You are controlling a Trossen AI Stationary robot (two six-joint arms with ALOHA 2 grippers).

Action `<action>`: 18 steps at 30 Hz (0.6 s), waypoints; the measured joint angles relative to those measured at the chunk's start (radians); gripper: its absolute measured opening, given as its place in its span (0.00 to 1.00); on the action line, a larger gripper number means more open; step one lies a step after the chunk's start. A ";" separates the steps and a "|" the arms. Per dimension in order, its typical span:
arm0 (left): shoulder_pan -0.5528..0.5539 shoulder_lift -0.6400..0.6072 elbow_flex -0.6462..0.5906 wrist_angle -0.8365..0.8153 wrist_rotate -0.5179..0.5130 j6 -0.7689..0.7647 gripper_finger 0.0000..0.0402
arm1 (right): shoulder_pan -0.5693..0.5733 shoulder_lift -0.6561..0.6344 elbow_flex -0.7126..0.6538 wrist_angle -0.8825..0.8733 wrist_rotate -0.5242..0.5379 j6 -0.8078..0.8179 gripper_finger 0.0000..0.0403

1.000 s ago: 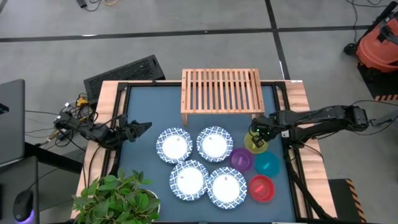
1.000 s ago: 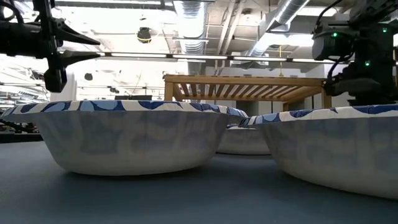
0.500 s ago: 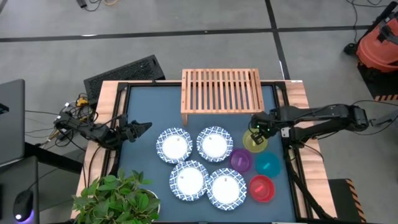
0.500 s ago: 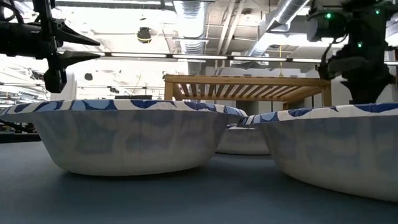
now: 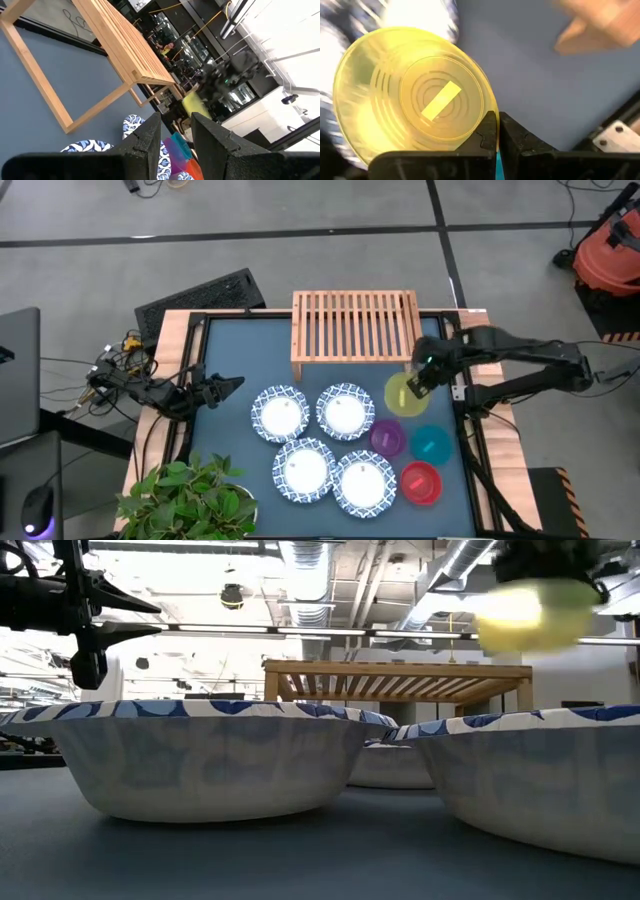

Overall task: Place and stack bowls onto a shelf
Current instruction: Put the yellow bowl on the shelf

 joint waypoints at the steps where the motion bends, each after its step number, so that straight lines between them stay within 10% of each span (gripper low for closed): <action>1: 0.000 0.000 0.000 0.000 0.000 0.000 0.23 | -0.018 0.000 0.039 0.002 0.010 -0.001 0.06; 18: 0.000 0.000 0.000 0.000 0.000 0.000 0.23 | -0.358 0.359 0.591 0.067 0.092 -0.373 0.06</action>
